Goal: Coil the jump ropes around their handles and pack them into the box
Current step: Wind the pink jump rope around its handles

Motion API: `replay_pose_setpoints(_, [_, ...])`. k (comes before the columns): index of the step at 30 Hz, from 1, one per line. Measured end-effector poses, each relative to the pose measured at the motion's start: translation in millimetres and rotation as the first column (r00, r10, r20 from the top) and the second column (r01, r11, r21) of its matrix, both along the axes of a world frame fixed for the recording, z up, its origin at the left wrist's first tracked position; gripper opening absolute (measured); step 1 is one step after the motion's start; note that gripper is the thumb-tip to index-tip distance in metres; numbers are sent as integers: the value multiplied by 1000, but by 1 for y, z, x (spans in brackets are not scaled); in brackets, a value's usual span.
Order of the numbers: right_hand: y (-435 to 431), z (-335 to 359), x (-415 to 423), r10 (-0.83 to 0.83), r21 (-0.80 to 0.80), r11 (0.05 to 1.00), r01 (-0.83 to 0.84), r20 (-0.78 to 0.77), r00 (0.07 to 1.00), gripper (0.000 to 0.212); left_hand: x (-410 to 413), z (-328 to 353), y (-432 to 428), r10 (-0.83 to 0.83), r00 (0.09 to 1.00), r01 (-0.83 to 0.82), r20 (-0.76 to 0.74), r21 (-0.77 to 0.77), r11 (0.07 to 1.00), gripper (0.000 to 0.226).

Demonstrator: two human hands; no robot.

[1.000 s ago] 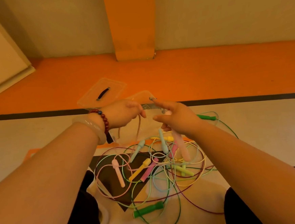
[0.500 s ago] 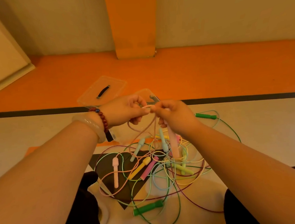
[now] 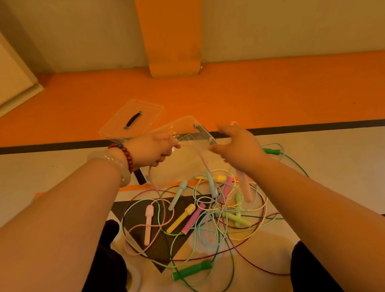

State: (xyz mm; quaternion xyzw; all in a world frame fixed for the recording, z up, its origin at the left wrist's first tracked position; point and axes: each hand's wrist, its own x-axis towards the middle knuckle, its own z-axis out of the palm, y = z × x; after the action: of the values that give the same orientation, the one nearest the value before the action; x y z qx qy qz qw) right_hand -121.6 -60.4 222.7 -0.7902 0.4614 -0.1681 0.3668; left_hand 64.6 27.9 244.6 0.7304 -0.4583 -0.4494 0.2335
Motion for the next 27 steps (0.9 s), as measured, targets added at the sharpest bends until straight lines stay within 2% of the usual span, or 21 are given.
replay_pose_setpoints(3, [15, 7, 7, 237, 111, 962, -251, 126, 963, 58, -12, -1, -5, -116, 993, 116, 12, -11, 993, 21])
replay_pose_setpoints(5, [18, 6, 9, 264, 136, 950, -282, 135, 955, 34, -16, -1, -6, -130, 991, 131, 19, -64, 989, 21])
replay_pose_setpoints(7, [17, 4, 9, 165, 102, 978, -184, 171, 971, 19, -13, -1, -5, -87, 996, 85, -19, -111, 990, 20])
replay_pose_setpoints(8, [13, 3, 8, 90, 102, 988, -114, 214, 973, 20, -9, -2, -4, -72, 996, 67, -43, -103, 992, 20])
replay_pose_setpoints(9, [10, 2, 6, 5, 118, 992, -38, 262, 965, 21, -4, -4, -2, -79, 997, 79, -4, -66, 995, 21])
replay_pose_setpoints(10, [7, 3, 5, -81, 146, 989, 36, 315, 946, 22, 2, -7, 1, -122, 985, 122, 123, 2, 992, 23])
replay_pose_setpoints(12, [-1, 6, 1, -244, 220, 962, 163, 414, 877, 22, 16, -15, 8, -231, 879, 162, 418, 195, 967, 28])
replay_pose_setpoints(13, [-4, 9, -1, -320, 260, 941, 219, 465, 826, 20, 23, -19, 13, -259, 837, 141, 483, 267, 953, 30])
replay_pose_setpoints(15, [-13, 15, -7, -428, 305, 902, 306, 532, 731, 19, 34, -26, 17, -235, 862, 96, 449, 312, 945, 31])
replay_pose_setpoints(16, [-17, 16, -10, -453, 307, 890, 336, 522, 723, 19, 36, -27, 17, -177, 907, 70, 381, 278, 958, 32])
replay_pose_setpoints(17, [-22, 16, -12, -456, 288, 889, 357, 471, 755, 17, 34, -25, 16, -99, 947, 32, 304, 217, 976, 31])
replay_pose_setpoints(19, [-28, 10, -13, -379, 153, 924, 351, 232, 896, 18, 24, -15, 10, 7, 976, -28, 216, 93, 995, 28])
replay_pose_setpoints(21, [-25, 2, -11, -261, 45, 964, 261, 12, 965, 45, 10, -4, 4, -7, 975, 2, 221, 21, 1000, 26])
replay_pose_setpoints(22, [-19, -1, -8, -196, 32, 980, 197, -31, 980, 55, 4, -1, 1, -41, 971, 42, 234, 4, 999, 28])
replay_pose_setpoints(25, [1, -3, 3, 33, 67, 997, -36, 36, 999, 60, -10, 1, -3, -106, 972, 114, 207, -27, 993, 32])
replay_pose_setpoints(27, [9, -5, 7, 148, 134, 978, -160, 97, 984, 51, -17, -1, -6, -115, 981, 124, 154, -44, 991, 31])
